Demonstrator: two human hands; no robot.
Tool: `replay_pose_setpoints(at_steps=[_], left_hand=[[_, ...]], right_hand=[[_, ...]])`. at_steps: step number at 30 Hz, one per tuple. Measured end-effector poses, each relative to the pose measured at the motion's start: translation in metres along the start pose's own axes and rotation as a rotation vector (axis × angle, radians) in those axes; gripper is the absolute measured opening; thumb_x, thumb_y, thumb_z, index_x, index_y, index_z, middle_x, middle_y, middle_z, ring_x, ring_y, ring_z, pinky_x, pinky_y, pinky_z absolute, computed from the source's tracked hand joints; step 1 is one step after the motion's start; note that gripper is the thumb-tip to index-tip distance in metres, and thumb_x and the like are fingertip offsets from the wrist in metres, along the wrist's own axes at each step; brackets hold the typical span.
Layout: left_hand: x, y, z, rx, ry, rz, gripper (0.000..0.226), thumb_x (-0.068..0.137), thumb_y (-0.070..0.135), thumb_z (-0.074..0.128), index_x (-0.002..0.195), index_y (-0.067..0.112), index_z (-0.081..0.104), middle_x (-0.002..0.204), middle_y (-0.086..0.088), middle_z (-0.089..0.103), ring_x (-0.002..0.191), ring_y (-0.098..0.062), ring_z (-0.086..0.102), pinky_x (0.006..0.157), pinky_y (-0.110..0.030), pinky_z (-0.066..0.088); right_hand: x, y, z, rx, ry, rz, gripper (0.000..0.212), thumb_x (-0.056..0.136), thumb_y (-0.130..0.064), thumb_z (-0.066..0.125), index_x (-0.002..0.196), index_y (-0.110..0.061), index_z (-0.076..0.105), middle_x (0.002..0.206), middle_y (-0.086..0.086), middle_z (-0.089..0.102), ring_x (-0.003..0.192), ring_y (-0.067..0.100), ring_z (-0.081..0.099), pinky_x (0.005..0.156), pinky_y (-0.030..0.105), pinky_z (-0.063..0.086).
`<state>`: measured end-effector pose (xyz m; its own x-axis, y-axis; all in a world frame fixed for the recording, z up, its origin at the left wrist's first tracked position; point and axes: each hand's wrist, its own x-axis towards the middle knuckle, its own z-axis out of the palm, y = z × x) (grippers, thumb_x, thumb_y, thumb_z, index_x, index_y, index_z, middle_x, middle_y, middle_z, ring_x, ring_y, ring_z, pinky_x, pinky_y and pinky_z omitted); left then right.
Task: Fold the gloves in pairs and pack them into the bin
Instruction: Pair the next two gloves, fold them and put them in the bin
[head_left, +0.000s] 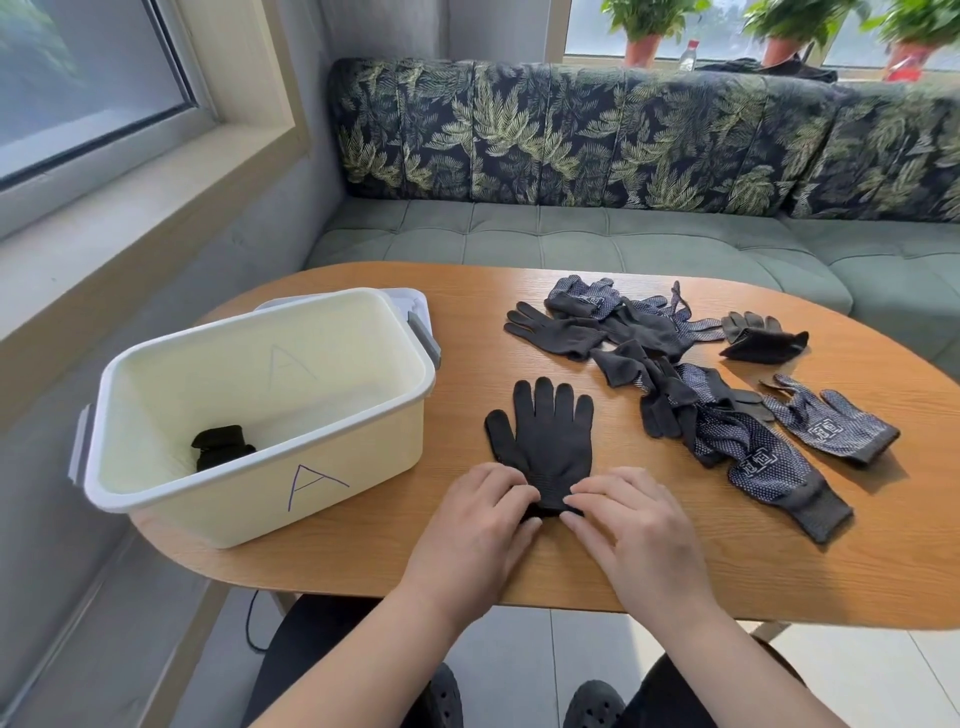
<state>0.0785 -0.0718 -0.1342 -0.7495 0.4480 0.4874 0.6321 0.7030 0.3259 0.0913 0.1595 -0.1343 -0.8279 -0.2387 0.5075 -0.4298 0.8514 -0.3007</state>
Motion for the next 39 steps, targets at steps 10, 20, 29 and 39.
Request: replay_pose_setpoints(at_steps=[10,20,29,39], left_hand=[[0.002,-0.006,-0.003,-0.149,-0.023,-0.073,0.012,0.102,0.021,0.071,0.114,0.019,0.071,0.119,0.01,0.065,0.117,-0.015,0.056,0.1,-0.031,0.048],[0.008,-0.002,-0.016,-0.409,-0.083,-0.434,0.023,0.098,0.033,0.076,0.116,0.04,0.064,0.101,0.016,0.061,0.096,-0.004,0.058,0.082,-0.009,0.041],[0.007,-0.003,-0.012,-0.278,-0.066,-0.354,0.022,0.1,0.028,0.071,0.114,0.035,0.055,0.1,0.018,0.051,0.098,-0.007,0.048,0.084,-0.026,0.047],[0.002,0.0,0.005,0.122,0.06,-0.045,0.021,0.106,0.023,0.064,0.118,0.011,0.076,0.13,-0.002,0.067,0.124,-0.028,0.058,0.1,-0.046,0.053]], right_hand=[[0.003,-0.007,-0.01,0.077,-0.099,-0.025,0.03,0.093,-0.049,0.079,0.115,-0.031,0.071,0.11,-0.022,0.066,0.108,0.01,0.058,0.092,0.033,0.05],[0.01,0.002,-0.011,0.448,-0.135,0.342,0.023,0.087,-0.032,0.086,0.101,-0.045,0.073,0.083,-0.013,0.069,0.08,0.016,0.061,0.073,0.024,0.049],[0.008,0.001,-0.009,0.324,-0.102,0.273,0.026,0.09,-0.03,0.084,0.102,-0.042,0.065,0.086,-0.014,0.057,0.072,0.017,0.057,0.066,0.036,0.054],[-0.001,-0.004,0.0,-0.067,0.061,0.003,0.012,0.096,-0.022,0.079,0.106,-0.018,0.082,0.115,-0.007,0.066,0.098,0.017,0.059,0.08,0.037,0.055]])
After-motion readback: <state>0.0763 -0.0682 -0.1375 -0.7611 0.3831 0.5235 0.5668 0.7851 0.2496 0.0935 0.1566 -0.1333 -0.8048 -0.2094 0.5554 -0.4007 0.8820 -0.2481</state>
